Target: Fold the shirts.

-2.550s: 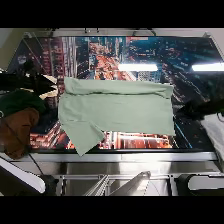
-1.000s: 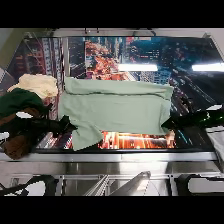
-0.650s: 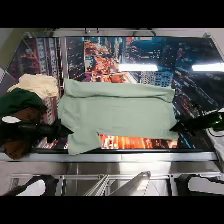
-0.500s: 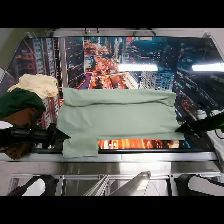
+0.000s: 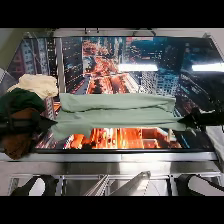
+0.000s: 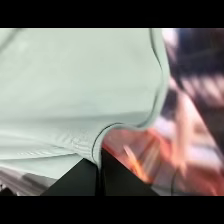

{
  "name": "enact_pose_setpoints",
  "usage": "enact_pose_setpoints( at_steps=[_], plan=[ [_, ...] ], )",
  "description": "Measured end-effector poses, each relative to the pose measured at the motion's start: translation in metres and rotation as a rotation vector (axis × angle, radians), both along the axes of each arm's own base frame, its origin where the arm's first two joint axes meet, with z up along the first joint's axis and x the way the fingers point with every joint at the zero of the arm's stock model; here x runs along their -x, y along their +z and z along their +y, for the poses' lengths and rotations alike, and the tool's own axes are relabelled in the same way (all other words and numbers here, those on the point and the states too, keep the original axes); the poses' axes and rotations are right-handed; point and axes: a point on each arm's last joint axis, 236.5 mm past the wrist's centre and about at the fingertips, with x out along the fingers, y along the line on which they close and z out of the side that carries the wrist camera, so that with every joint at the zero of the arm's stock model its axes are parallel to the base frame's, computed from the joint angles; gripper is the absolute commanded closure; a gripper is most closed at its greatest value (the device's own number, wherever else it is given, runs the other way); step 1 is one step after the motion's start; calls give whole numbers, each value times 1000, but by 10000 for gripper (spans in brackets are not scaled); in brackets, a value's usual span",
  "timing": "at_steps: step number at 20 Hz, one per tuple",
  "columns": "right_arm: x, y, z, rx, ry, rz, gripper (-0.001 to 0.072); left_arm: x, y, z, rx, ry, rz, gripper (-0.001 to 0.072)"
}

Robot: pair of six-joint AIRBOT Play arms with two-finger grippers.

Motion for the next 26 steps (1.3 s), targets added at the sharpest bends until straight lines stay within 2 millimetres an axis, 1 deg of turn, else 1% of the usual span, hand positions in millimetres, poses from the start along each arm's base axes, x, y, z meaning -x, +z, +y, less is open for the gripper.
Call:
enact_pose_setpoints(
  at_steps=[2,4,5,7,9,11,13,14,15,16,17,19,20,21,22,24,25,26],
  plan=[
    [-25,6,4,35,7,-74,694,-27,14,5,-15,-8,-43,683],
    [-55,9,7,90,8,-149,694,-57,16,6,-19,-36,-53,684],
    [-69,10,8,118,6,-181,694,-73,12,5,-20,-56,-51,684],
    [-98,10,9,169,-3,-241,694,-104,1,2,-13,-90,-35,684],
    [-119,3,9,202,-16,-267,694,-135,-17,-2,-2,-125,-7,684],
    [-133,-12,7,215,-29,-259,694,-160,-40,-8,12,-161,26,683],
    [-137,-30,6,218,-31,-233,692,-174,-64,-13,32,-203,72,678],
    [-139,-38,6,221,-28,-223,678,-178,-73,-15,44,-225,93,489],
    [-140,-43,6,226,-19,-224,556,-181,-81,-16,55,-249,113,405],
    [-141,-45,4,239,-6,-233,314,-183,-86,-17,69,-272,130,406],
    [-142,-45,2,248,4,-243,185,-184,-89,-18,83,-297,144,405],
    [-144,-39,-6,276,28,-267,184,-187,-87,-16,107,-339,167,406],
    [-145,-33,-15,295,33,-281,180,-189,-82,-14,114,-353,170,406],
    [-146,-25,-23,311,35,-296,66,-193,-75,-11,115,-361,164,406],
    [-146,-20,-30,318,35,-302,29,-198,-67,-6,111,-364,153,406],
    [-144,-16,-44,327,23,-295,29,-206,-51,0,101,-365,127,406],
    [-141,-20,-48,318,14,-273,29,-210,-43,2,95,-367,112,407],
    [-137,-26,-48,300,14,-244,29,-212,-37,2,90,-370,104,407]
  ],
)
